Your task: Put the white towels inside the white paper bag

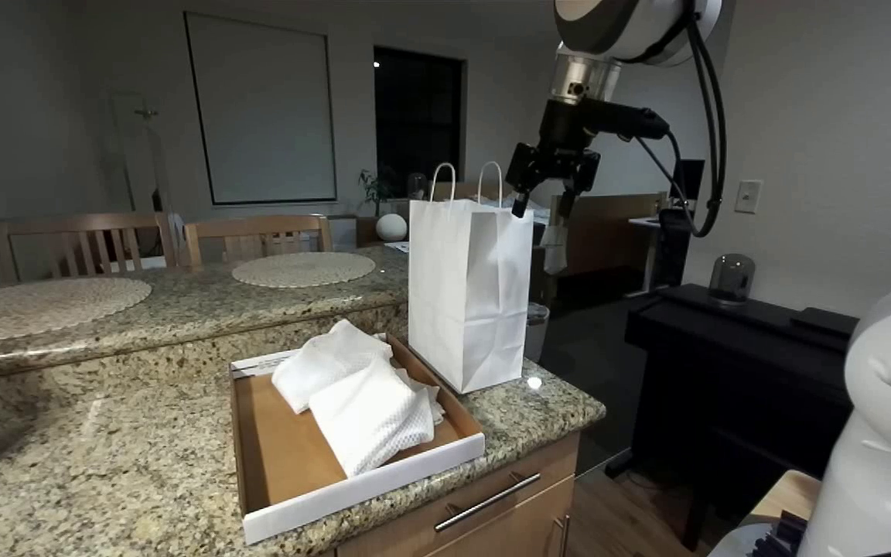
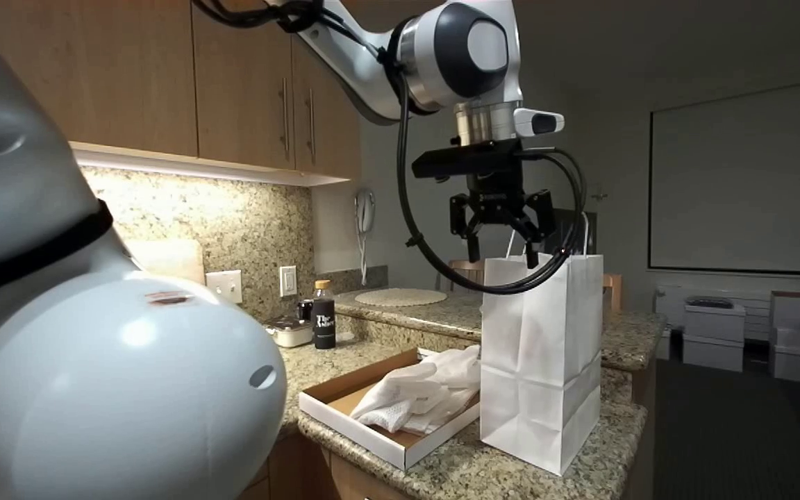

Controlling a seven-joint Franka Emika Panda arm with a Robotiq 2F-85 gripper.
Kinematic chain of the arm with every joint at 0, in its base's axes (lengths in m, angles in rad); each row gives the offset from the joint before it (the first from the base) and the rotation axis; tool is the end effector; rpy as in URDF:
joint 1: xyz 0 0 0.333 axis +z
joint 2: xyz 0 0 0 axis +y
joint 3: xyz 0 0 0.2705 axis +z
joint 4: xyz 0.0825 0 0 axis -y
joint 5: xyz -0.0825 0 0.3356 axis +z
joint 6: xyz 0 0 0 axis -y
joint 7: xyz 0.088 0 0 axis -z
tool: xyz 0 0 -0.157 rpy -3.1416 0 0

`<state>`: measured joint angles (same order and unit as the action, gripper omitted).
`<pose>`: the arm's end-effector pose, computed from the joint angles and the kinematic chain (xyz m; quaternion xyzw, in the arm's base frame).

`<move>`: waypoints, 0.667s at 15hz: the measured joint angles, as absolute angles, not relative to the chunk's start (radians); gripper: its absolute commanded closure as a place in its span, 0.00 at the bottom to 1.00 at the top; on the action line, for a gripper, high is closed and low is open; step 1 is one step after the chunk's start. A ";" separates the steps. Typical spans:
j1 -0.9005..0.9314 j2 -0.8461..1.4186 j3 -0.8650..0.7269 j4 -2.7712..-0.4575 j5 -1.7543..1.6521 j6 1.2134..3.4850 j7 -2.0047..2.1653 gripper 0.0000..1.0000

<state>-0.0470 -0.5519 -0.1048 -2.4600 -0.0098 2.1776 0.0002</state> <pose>0.3947 -0.0611 0.4443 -0.9884 0.0690 -0.1344 0.0137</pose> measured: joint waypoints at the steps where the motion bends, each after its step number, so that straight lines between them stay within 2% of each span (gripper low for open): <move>1: -0.045 -0.552 -0.089 -2.460 -0.010 2.177 0.000 0.00; 5: 0.003 -0.544 0.037 -2.459 -0.014 2.157 0.022 0.00; 10: 0.086 -0.427 0.275 -2.357 -0.110 2.023 0.181 0.00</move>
